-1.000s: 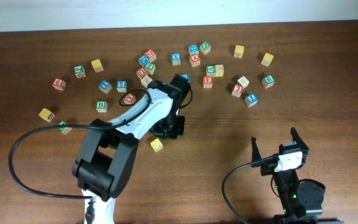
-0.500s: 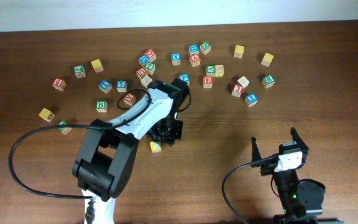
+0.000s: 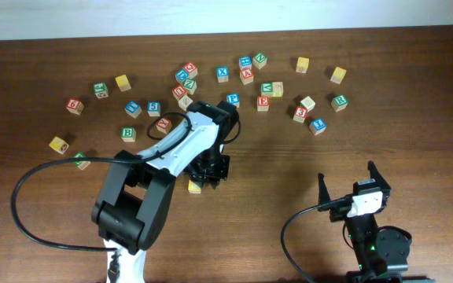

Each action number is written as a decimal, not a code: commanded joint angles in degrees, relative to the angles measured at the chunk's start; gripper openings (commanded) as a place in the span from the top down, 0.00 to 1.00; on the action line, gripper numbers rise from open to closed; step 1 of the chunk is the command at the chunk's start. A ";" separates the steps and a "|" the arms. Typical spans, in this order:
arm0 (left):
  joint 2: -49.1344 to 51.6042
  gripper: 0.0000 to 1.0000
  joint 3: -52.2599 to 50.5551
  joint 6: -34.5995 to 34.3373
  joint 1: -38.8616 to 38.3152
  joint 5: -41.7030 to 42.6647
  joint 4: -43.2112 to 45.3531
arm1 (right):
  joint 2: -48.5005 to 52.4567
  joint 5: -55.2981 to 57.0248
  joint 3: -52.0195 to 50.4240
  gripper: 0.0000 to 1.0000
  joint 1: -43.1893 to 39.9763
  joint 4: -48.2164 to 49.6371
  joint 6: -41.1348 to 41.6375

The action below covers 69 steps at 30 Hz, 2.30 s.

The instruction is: Spell out ICRA

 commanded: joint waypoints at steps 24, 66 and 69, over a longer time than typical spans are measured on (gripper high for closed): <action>-1.20 0.85 -0.20 0.83 -0.22 -5.88 2.10 | -0.37 0.48 -0.28 0.02 -0.33 -0.33 0.17; -1.20 0.96 -1.05 1.33 -3.28 -4.98 -1.22 | -0.37 0.48 -0.28 0.02 -0.33 -0.33 0.17; -1.20 0.96 -2.23 0.39 -3.21 -7.17 -1.16 | -0.37 0.46 -0.28 0.02 -0.33 -0.33 0.17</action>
